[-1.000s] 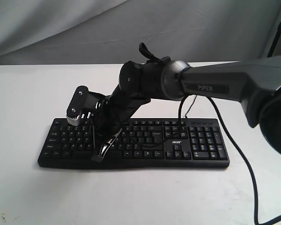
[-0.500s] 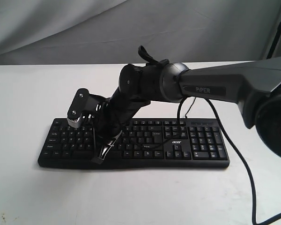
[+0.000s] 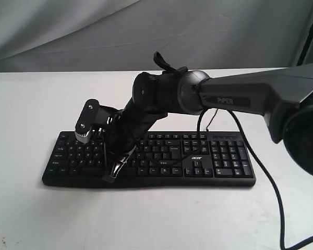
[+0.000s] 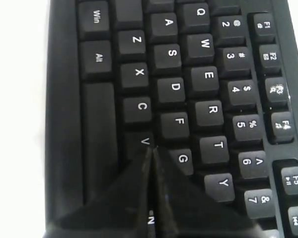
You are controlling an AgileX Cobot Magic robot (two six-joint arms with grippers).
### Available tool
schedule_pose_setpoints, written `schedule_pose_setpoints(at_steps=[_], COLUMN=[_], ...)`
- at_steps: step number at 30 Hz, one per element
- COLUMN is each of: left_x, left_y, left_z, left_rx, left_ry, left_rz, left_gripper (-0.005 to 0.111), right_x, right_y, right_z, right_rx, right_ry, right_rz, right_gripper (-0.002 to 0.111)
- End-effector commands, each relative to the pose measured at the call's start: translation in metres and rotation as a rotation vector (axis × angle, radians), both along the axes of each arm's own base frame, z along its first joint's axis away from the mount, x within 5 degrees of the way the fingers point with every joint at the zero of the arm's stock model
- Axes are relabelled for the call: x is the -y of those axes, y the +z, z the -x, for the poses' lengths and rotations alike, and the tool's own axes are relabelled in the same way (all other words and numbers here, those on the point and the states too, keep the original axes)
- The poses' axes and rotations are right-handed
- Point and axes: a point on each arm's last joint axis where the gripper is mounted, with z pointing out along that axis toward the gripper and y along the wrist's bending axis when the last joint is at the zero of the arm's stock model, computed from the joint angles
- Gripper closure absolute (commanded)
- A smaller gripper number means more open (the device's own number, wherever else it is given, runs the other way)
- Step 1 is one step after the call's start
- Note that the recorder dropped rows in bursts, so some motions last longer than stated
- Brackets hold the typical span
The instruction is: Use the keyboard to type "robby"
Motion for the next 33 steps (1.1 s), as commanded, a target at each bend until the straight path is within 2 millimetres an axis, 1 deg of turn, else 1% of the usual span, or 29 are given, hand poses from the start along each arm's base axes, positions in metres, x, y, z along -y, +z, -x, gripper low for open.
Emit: schedule_pose_setpoints(at_steps=[1,8,17,33], left_x=[0.0,0.0,0.0,0.0], left_y=[-0.001,-0.001,-0.001,-0.001], left_z=[0.0,0.0,0.0,0.0], left_rx=[0.005,0.005,0.005,0.005], left_ry=[-0.005,-0.005,-0.005,-0.005], left_rz=[-0.001,-0.001,-0.001,-0.001], left_gripper=[0.107,0.107,0.107,0.107], right_x=[0.002,0.003,0.003,0.003], right_y=[-0.005,0.01,0.023,0.019], right_z=[-0.002,-0.002,-0.002,-0.002], right_rx=[-0.011,0.013,0.037,0.025], right_ry=[0.0,0.006,-0.003,-0.002], right_rz=[0.011,-0.002,-0.029,-0.021], right_gripper=[0.108,0.108,0.108,0.108])
